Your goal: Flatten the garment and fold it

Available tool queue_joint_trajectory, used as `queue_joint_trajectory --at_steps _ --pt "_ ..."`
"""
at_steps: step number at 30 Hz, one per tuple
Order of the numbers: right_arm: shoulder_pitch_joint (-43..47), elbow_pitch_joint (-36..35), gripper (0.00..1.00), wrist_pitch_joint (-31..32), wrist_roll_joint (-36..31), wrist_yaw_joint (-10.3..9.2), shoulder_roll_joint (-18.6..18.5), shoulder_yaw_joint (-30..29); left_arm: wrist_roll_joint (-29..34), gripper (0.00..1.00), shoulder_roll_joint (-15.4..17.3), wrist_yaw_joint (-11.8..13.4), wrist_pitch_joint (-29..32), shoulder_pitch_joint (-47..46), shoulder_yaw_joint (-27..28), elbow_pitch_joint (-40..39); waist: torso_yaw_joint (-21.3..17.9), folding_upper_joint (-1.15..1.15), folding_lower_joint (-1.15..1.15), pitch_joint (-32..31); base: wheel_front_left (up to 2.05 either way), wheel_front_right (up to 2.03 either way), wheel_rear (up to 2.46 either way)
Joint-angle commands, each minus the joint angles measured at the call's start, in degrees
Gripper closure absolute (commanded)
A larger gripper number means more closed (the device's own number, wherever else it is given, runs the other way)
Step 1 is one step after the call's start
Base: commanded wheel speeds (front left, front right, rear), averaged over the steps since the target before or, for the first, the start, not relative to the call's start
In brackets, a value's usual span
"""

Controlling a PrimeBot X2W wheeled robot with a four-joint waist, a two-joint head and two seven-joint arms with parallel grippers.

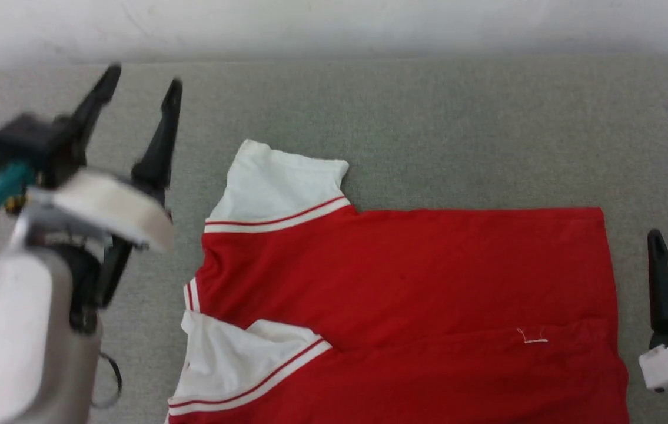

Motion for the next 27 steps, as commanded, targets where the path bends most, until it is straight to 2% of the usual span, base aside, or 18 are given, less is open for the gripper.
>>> queue_joint_trajectory --at_steps 1,5,11,17,21,23,24,26,27 --pt "-1.8 -0.6 0.0 -0.8 -0.5 -0.04 0.1 0.9 1.5 0.0 1.2 -1.1 1.2 -5.7 -1.4 3.6 -1.9 0.0 -0.01 4.8 0.0 0.0 0.0" --pt "-4.2 -0.6 0.0 -1.8 -1.3 -0.04 0.1 3.4 2.4 0.0 3.5 -3.2 5.2 -16.2 -5.8 12.8 -3.7 0.0 -0.01 8.9 0.0 0.0 0.0" --pt "-7.1 1.3 0.0 -3.0 -1.0 -0.04 0.1 6.3 -1.7 0.0 7.2 -4.4 14.9 -25.1 -13.4 23.4 -6.6 0.0 -0.01 14.0 0.0 0.0 0.0" --pt "-8.5 3.1 0.0 -4.0 -0.9 -0.04 0.1 7.1 -7.8 0.0 11.4 -4.4 27.4 -29.3 -20.4 28.3 -8.3 0.0 -0.01 17.4 0.0 0.0 0.0" --pt "-9.1 4.0 0.0 -4.4 -1.0 -0.04 0.1 7.2 -12.7 0.0 12.9 -4.4 38.2 -30.1 -22.2 29.6 -8.7 0.0 -0.01 18.4 0.0 0.0 0.0" --pt "-9.3 4.4 0.0 -4.6 -1.1 -0.04 0.1 7.4 -14.6 0.01 13.4 -4.4 41.6 -30.0 -22.6 28.8 -8.8 0.0 -0.01 18.6 0.0 0.0 0.0" --pt "-9.6 4.6 0.0 -4.6 -1.1 -0.04 0.1 7.4 -15.1 0.47 13.6 -4.4 42.4 -30.0 -22.7 28.4 -8.8 0.0 -0.01 18.8 0.0 0.0 0.0" --pt "-10.0 4.8 0.0 -4.5 -1.2 -0.04 0.1 7.6 -15.6 1.0 13.9 -4.4 42.7 -29.6 -22.8 27.5 -8.8 0.0 -0.01 18.8 0.0 0.0 0.0" --pt "-10.4 4.8 0.0 -4.4 -1.5 -0.04 0.1 7.8 -16.0 1.0 14.0 -4.4 42.6 -29.3 -22.8 27.1 -8.8 0.0 -0.01 18.8 0.0 0.0 0.0"
